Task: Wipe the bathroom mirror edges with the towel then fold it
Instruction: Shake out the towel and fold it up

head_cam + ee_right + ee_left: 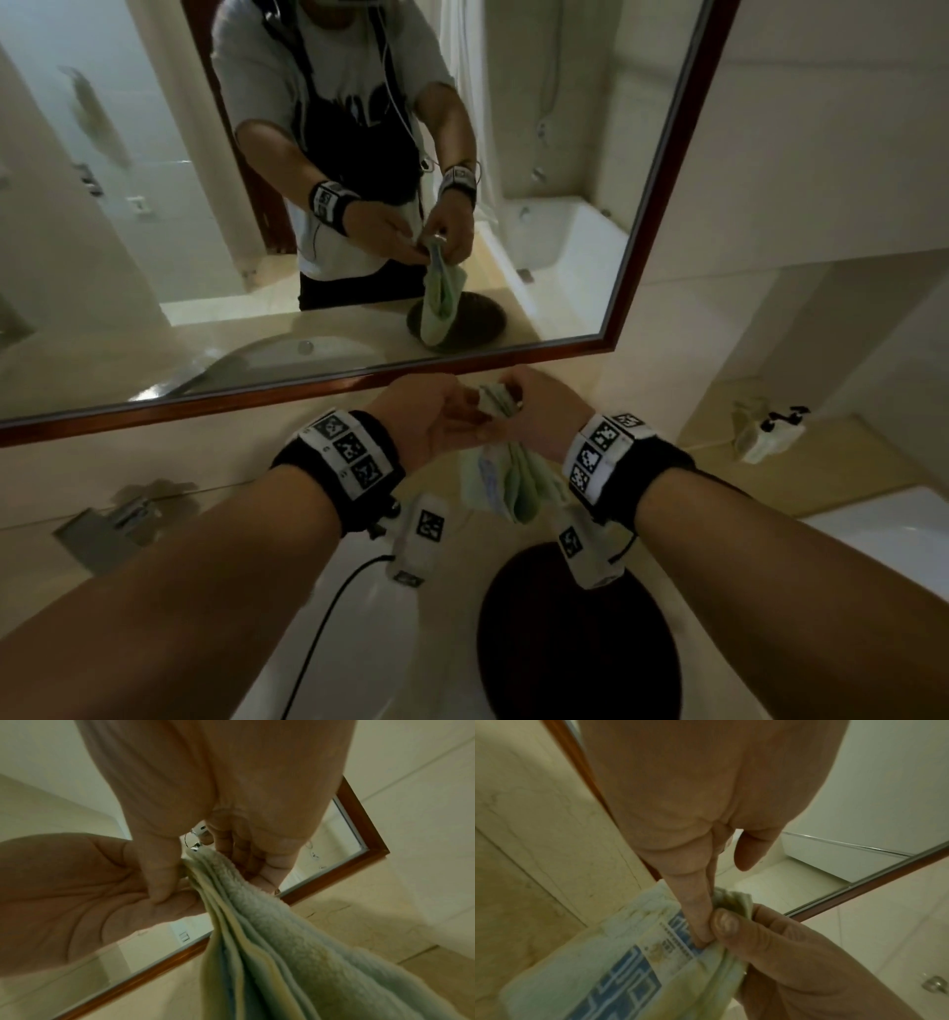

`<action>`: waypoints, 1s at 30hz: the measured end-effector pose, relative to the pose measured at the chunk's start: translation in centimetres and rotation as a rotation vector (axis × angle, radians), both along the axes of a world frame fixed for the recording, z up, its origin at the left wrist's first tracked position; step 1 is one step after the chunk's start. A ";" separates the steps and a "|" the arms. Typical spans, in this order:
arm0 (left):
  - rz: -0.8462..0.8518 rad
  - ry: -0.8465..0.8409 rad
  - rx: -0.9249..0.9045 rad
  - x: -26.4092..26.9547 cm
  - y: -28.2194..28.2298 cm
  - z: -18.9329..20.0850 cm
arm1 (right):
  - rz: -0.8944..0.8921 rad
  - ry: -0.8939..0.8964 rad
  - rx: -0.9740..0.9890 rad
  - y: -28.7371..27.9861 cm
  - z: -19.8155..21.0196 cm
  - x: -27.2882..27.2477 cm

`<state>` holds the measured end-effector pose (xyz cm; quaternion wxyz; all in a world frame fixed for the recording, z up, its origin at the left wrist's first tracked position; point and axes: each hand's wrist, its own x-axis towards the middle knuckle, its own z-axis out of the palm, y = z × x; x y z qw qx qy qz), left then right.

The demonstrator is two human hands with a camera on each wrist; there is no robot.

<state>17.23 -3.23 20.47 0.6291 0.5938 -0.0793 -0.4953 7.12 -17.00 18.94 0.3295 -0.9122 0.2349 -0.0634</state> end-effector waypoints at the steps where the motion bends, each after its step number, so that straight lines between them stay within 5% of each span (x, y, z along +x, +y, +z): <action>1: -0.043 -0.046 0.016 0.0 0.1 0.2 | -0.013 -0.026 -0.017 -0.2 0.3 -0.3; 4: -0.147 -0.306 0.122 1.0 0.4 -0.1 | -0.043 -0.084 0.040 -1.2 1.7 -1.4; 7: -0.227 -0.597 0.345 2.2 0.9 -1.6 | -0.014 -0.120 0.335 -2.2 2.9 -2.8; 10: -0.257 -0.471 0.215 2.0 0.6 -2.5 | 0.013 -0.126 0.644 -3.4 3.7 -4.7; 13: -0.324 -0.442 0.112 1.4 -0.3 -2.6 | -0.010 -0.116 0.739 -4.5 3.4 -6.8; 18: -0.487 -0.642 0.208 -0.6 -1.7 -3.1 | -0.198 -0.040 0.572 -5.9 1.4 -10.0; 23: -0.587 -1.051 0.348 -3.7 -2.2 -4.4 | -0.216 0.070 0.395 -6.4 -1.6 -12.4; 30: -0.621 -1.150 0.436 -8.3 -1.8 -8.6 | -0.133 0.175 0.199 -6.2 -6.3 -15.1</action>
